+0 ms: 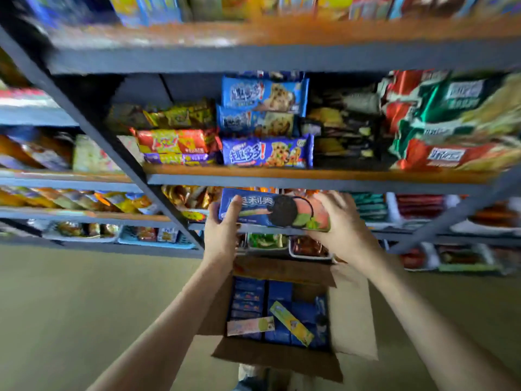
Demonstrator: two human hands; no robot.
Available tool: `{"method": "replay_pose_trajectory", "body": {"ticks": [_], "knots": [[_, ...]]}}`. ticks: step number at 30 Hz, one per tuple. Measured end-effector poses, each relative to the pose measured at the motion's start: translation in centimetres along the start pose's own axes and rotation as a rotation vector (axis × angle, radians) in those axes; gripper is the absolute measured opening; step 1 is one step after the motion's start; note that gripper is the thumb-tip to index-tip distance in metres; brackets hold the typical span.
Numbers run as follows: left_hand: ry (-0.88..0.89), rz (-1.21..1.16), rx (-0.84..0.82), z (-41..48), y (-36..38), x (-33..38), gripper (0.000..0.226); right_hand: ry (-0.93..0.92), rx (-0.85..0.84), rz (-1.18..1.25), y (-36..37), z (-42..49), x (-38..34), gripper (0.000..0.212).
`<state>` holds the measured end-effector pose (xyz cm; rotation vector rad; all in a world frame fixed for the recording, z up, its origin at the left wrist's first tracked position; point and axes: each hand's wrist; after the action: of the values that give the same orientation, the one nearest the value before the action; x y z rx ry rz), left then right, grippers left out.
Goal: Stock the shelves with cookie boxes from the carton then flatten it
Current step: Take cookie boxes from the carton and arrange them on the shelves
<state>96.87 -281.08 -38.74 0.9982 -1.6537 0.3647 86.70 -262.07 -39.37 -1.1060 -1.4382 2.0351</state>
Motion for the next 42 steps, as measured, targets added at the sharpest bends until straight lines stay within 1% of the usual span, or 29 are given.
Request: {"method": "replay_pose_trajectory", "body": {"ticks": [2,4,6,7,9,10,12,14,15,16,17,18,20,21,23,24,26,28,29,30,32,33,34,35,37,38,40,41,42], "knots": [[0.132,0.049,0.015,-1.3,1.8,3.9,0.018,-0.030,0.074,-0.009,-3.9,1.5,-1.2,0.066],[0.230,0.043,0.003,-2.3,3.2,7.3,0.014,-0.081,0.190,-0.024,-7.5,2.9,-2.1,0.063],[0.295,0.007,-0.017,-3.1,4.4,10.7,0.010,-0.104,0.256,0.000,-10.9,4.1,-3.4,0.065],[0.311,-0.042,-0.019,-3.1,4.8,12.2,0.011,-0.127,0.286,0.019,-12.4,4.6,-4.1,0.067],[0.340,-0.132,-0.037,-2.8,5.6,15.1,0.024,-0.193,0.391,0.079,-15.1,5.7,-5.4,0.069],[0.355,-0.165,-0.042,-2.7,5.9,16.6,0.028,-0.203,0.434,0.131,-16.4,6.2,-6.1,0.071],[0.360,-0.233,-0.074,-2.5,6.6,19.4,0.033,-0.203,0.485,0.288,-18.9,7.0,-7.7,0.082],[0.382,-0.304,-0.110,-2.3,7.2,22.3,0.026,-0.186,0.492,0.489,-21.7,7.6,-9.5,0.087],[0.418,-0.312,-0.123,-2.1,7.6,23.8,0.020,-0.168,0.465,0.622,-23.2,7.9,-10.7,0.088],[0.452,-0.337,-0.129,-1.9,8.0,25.4,0.021,-0.152,0.432,0.759,-24.6,8.5,-11.7,0.090],[0.472,-0.371,-0.146,-1.7,8.4,27.1,0.031,-0.146,0.401,0.870,-25.8,9.1,-12.6,0.091],[0.483,-0.412,-0.166,-1.5,8.8,28.8,0.040,-0.127,0.392,0.930,-27.1,9.9,-13.4,0.088],[0.558,-0.432,-0.204,-1.0,9.3,32.4,0.041,-0.115,0.406,0.907,-29.5,11.7,-14.6,0.071],[0.599,-0.406,-0.231,-1.2,9.5,34.1,0.043,-0.117,0.417,0.889,-30.9,12.7,-15.1,0.065],[0.677,-0.344,-0.238,-1.2,9.9,37.4,0.053,-0.129,0.435,0.875,-33.7,14.6,-15.9,0.059],[0.739,-0.306,-0.250,-1.4,10.2,39.1,0.051,-0.140,0.428,0.872,-35.3,15.5,-16.3,0.055],[0.849,-0.179,-0.292,-1.4,11.0,43.0,0.035,-0.175,0.409,0.852,-38.5,17.7,-17.0,0.055],[0.903,-0.022,-0.303,-0.3,12.5,46.5,0.026,-0.207,0.424,0.820,-41.5,20.1,-17.2,0.058],[0.931,0.070,-0.289,0.6,13.4,48.1,0.024,-0.210,0.442,0.820,-42.8,21.5,-17.2,0.053],[0.956,0.143,-0.280,1.5,14.4,49.5,0.027,-0.204,0.464,0.835,-44.0,22.8,-17.2,0.048],[0.990,0.239,-0.245,3.1,16.2,51.5,0.049,-0.177,0.516,0.880,-45.9,25.4,-17.0,0.033],[1.006,0.280,-0.210,3.7,16.9,52.2,0.052,-0.151,0.535,0.887,-46.6,26.9,-16.7,0.023],[1.030,0.312,-0.184,4.3,17.6,52.7,0.045,-0.130,0.544,0.903,-47.3,28.1,-16.5,0.014],[1.058,0.332,-0.167,4.9,18.2,53.1,0.036,-0.107,0.552,0.926,-47.8,29.5,-16.1,0.010],[1.117,0.381,-0.160,5.7,19.2,53.9,0.027,-0.044,0.555,1.021,-48.6,32.0,-15.4,0.007],[1.149,0.418,-0.161,5.9,19.7,54.2,0.028,-0.010,0.556,1.067,-48.8,33.1,-15.2,0.014],[1.210,0.486,-0.162,6.7,20.5,54.8,0.034,0.022,0.569,1.097,-49.4,35.2,-15.0,0.046],[1.236,0.516,-0.163,7.1,20.9,55.1,0.037,0.037,0.577,1.090,-49.5,36.0,-15.0,0.058],[1.254,0.551,-0.162,7.6,21.4,55.3,0.039,0.057,0.587,1.080,-49.6,36.9,-14.9,0.065]]}}
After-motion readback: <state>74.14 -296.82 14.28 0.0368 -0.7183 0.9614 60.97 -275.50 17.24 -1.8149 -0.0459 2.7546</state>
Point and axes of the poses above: each hand's wrist, its own z-axis towards the middle knuckle, its own y-axis out of the palm, x = y × z, and after that the axes turned 12 degrees about -z, right-handed
